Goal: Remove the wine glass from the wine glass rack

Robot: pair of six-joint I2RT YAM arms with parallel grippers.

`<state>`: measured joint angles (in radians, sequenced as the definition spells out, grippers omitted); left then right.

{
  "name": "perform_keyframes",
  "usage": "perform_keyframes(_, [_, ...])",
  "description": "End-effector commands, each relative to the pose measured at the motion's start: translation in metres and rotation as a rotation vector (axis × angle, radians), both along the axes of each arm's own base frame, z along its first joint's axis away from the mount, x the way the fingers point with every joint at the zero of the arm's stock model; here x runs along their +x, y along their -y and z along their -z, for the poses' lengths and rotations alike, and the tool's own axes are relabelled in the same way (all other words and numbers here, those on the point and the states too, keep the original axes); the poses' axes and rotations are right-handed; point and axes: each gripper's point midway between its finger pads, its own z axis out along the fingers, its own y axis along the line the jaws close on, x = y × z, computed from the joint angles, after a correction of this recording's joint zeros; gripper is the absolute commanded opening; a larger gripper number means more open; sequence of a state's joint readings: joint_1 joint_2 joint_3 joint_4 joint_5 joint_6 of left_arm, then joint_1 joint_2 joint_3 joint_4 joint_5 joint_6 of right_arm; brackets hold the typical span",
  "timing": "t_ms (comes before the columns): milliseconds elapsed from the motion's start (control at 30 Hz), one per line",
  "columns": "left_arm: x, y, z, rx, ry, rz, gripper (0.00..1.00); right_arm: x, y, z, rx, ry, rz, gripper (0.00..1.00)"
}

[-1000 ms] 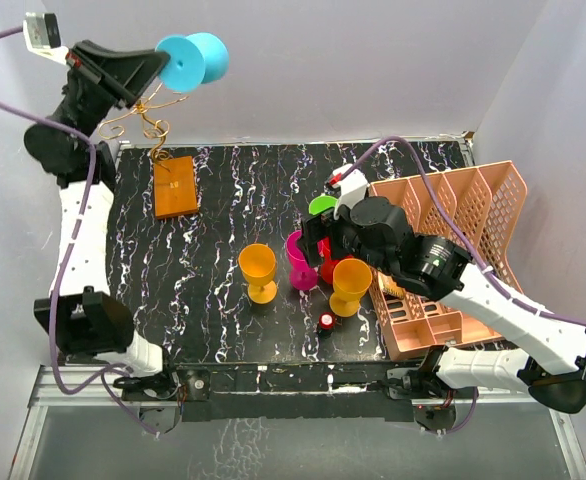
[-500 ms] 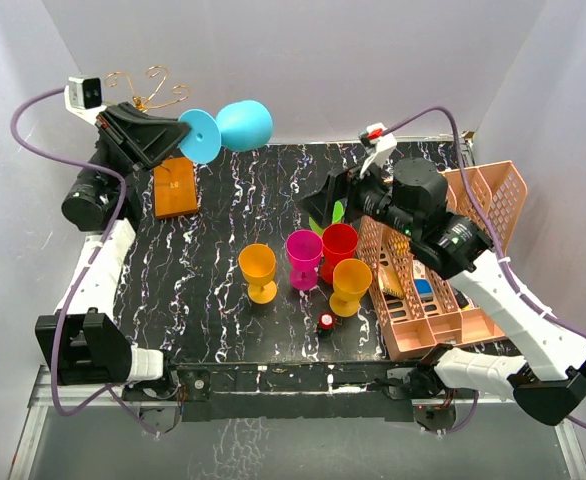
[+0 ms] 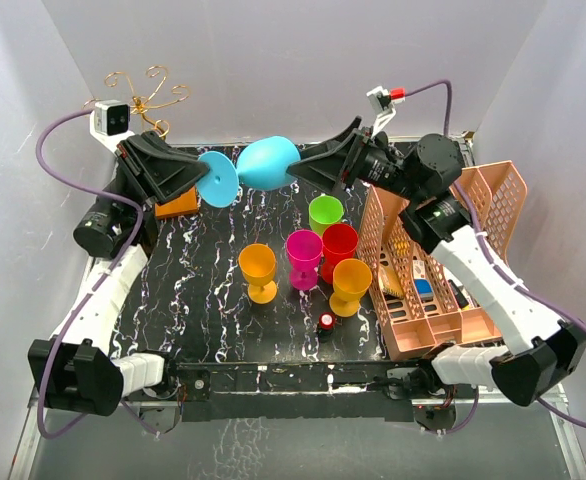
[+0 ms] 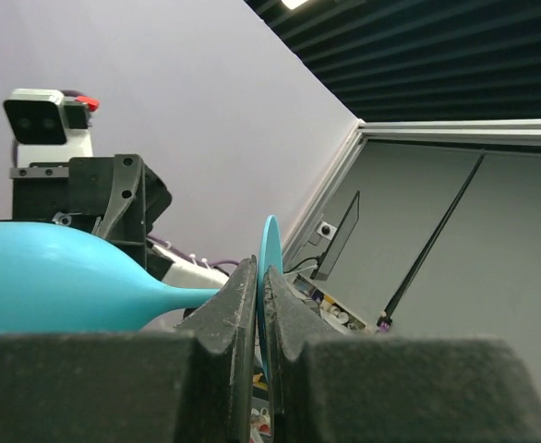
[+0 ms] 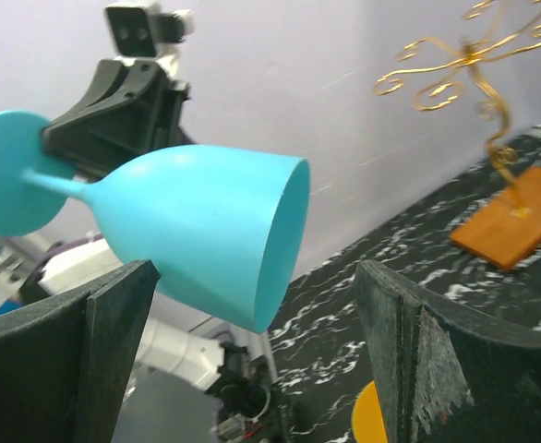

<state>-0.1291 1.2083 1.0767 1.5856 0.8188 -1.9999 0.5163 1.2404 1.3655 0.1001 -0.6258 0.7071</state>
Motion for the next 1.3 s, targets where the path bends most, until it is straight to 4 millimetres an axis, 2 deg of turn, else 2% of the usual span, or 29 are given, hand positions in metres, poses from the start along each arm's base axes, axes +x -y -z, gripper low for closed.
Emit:
perform_keyframes(0, [-0.053,-0.007,-0.008,-0.075,0.233,0.016,0.00,-0.054,-0.003,-0.037,0.169,0.133,-0.306,0.92])
perform_keyframes(67, [-0.055,-0.007,-0.007,-0.077,0.229,0.020,0.00,-0.069,-0.001,-0.039,0.199,0.170,-0.388,0.83])
perform_keyframes(233, [-0.060,-0.004,-0.005,-0.065,0.238,0.031,0.00,-0.096,0.008,-0.040,0.265,0.223,-0.499,0.68])
perform_keyframes(433, [-0.058,-0.001,-0.001,-0.040,0.245,0.028,0.00,-0.114,0.019,-0.042,0.300,0.271,-0.516,0.41])
perform_keyframes(600, [-0.055,0.000,0.004,-0.034,0.253,0.009,0.00,-0.125,0.026,-0.049,0.316,0.306,-0.504,0.10])
perform_keyframes(667, [-0.054,0.000,0.006,-0.039,0.256,-0.004,0.02,-0.127,0.028,-0.050,0.322,0.311,-0.494,0.08])
perform_keyframes(733, [-0.051,-0.001,0.008,-0.048,0.252,-0.017,0.10,-0.129,0.030,-0.050,0.324,0.318,-0.476,0.08])
perform_keyframes(833, [-0.048,0.000,0.011,-0.051,0.251,-0.038,0.39,-0.121,0.031,-0.051,0.313,0.319,-0.400,0.08])
perform_keyframes(1000, [-0.040,0.004,0.019,-0.011,0.243,-0.111,0.78,-0.099,0.034,-0.046,0.265,0.282,-0.211,0.08])
perform_keyframes(1100, [-0.032,0.007,0.025,0.028,0.226,-0.158,0.91,-0.089,0.039,-0.043,0.240,0.274,-0.116,0.08])
perform_keyframes(1200, [-0.023,0.010,0.032,0.071,0.206,-0.210,0.97,-0.069,0.044,-0.036,0.190,0.231,0.012,0.08])
perform_keyframes(1267, [-0.013,0.012,0.038,0.116,0.182,-0.255,0.97,-0.055,0.049,-0.031,0.149,0.220,0.103,0.08])
